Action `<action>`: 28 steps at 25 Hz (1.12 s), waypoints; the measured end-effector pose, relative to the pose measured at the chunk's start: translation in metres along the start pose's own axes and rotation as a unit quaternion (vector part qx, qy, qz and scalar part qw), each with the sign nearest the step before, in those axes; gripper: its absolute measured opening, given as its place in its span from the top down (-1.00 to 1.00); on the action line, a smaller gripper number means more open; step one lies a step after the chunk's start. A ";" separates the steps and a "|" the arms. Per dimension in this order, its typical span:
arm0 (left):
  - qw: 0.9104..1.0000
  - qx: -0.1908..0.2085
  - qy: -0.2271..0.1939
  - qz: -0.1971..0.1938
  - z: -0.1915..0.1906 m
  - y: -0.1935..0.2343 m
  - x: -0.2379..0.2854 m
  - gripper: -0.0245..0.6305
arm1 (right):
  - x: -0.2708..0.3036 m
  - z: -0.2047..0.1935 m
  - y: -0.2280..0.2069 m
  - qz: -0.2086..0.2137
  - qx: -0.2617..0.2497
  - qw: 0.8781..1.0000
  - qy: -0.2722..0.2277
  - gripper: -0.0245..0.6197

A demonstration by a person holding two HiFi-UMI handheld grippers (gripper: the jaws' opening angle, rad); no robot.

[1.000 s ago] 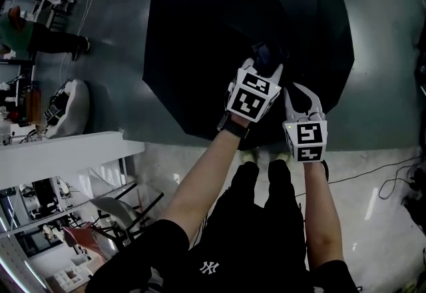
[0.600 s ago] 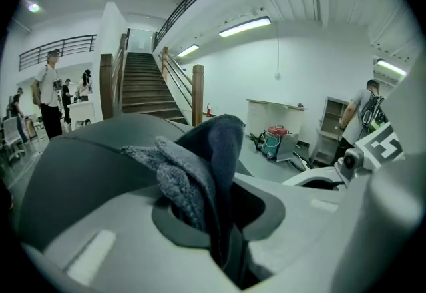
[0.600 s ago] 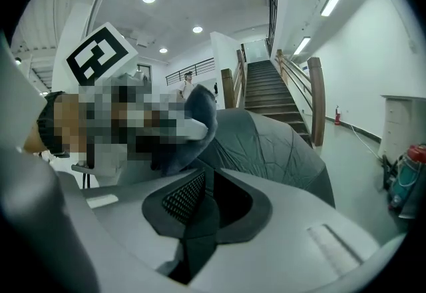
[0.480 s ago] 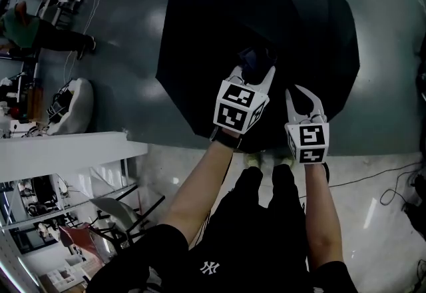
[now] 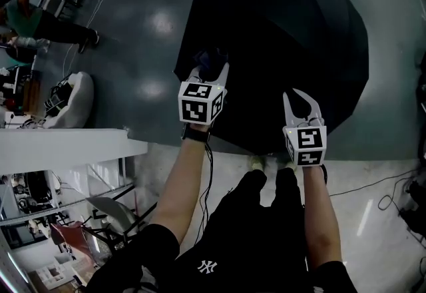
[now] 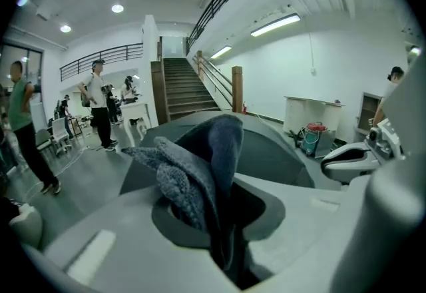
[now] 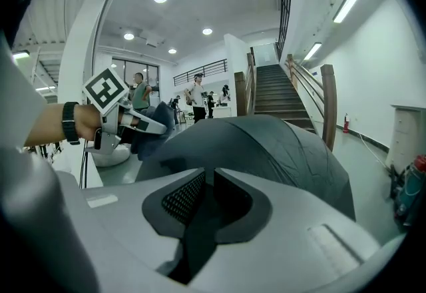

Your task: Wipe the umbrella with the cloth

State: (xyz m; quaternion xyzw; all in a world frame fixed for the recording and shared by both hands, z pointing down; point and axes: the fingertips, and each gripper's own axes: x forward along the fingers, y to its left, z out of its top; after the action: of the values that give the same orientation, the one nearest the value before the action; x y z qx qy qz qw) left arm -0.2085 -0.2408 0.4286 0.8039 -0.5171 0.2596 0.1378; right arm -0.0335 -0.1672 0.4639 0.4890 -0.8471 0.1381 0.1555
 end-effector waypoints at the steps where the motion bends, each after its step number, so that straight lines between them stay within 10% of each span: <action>1: 1.000 -0.001 0.005 0.012 -0.005 0.019 -0.002 0.41 | 0.003 0.000 0.006 0.000 -0.002 1.000 0.000 0.72; 14: 0.991 0.023 0.077 0.109 -0.074 0.144 0.018 0.41 | 0.026 -0.014 0.056 0.003 -0.028 1.000 0.001 0.74; 28: 0.989 -0.036 0.090 0.110 -0.073 0.072 0.046 0.41 | 0.009 -0.028 -0.006 0.010 -0.011 1.000 0.006 0.75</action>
State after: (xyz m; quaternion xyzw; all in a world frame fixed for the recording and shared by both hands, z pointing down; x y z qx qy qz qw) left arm -0.2781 -0.2710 0.5112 0.7100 -0.5969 0.3257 0.1835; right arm -0.0290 -0.1669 0.4935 0.4783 -0.8523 0.1334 0.1647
